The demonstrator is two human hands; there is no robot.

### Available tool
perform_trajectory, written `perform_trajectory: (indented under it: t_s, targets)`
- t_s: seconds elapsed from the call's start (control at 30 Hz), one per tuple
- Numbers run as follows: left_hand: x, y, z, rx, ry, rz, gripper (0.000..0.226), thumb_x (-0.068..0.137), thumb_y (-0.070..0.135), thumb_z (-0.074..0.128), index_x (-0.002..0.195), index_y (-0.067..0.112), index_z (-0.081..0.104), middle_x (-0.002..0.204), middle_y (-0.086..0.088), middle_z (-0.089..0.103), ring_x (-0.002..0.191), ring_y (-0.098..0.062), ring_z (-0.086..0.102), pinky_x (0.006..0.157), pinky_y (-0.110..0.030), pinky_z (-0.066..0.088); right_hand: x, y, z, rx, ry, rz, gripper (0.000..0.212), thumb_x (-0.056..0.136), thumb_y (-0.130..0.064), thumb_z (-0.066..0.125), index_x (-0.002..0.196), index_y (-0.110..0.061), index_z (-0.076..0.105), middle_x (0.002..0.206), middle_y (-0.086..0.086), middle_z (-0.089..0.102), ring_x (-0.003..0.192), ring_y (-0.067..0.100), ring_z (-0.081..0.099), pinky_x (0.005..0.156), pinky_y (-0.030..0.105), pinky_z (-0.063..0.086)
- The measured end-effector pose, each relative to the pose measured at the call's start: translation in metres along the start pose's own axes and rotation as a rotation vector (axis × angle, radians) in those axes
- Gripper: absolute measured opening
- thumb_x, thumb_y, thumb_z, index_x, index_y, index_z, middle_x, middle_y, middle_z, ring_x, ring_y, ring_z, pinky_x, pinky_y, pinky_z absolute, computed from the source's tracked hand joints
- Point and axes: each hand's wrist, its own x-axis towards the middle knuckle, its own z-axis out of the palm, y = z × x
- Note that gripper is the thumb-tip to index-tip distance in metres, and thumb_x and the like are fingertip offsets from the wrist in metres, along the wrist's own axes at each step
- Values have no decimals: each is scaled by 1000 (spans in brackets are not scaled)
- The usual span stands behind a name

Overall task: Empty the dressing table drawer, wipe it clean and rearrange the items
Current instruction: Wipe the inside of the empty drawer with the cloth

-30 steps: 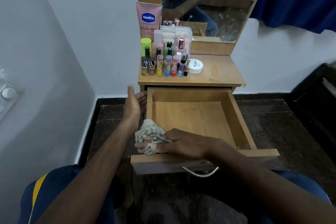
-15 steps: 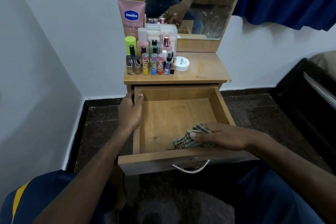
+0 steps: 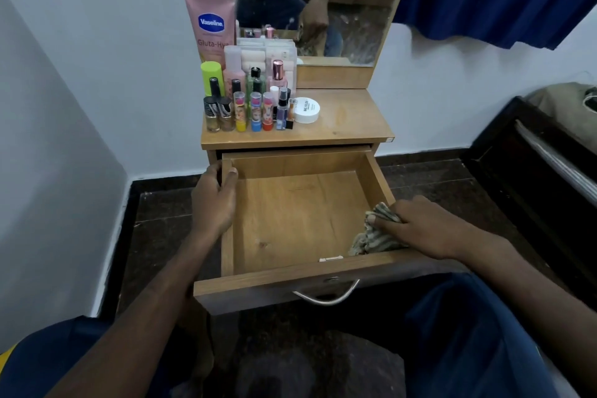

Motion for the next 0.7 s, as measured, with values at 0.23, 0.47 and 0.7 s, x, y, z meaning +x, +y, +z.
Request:
perform_trajectory:
  t_s: [0.23,0.47,0.7]
  targets:
    - [2,2,1,214,5,127,26,108,29,55,122,10,66,112,-3,67,110,-26,65,88,-31,43,-2,0,-15,143,548,109,52,109,-46,43,66,-18,51,65,3,56,64,23,55,66,28,34]
    - [8,-9,1,273,-164,124,63,97,52,60,149,18,46,149,-5,52,137,-24,49,110,-42,46,-69,-14,-23,125,766,155,47,111,-42,43,81,-15,67,68,4,62,65,25,64,58,24,33]
    - [8,-11,4,310,-162,89,58,98,45,61,149,21,45,151,-8,47,140,-29,46,115,-53,45,-19,-48,31,-143,238,332,54,112,-47,29,117,-8,67,122,19,64,115,38,59,95,42,46]
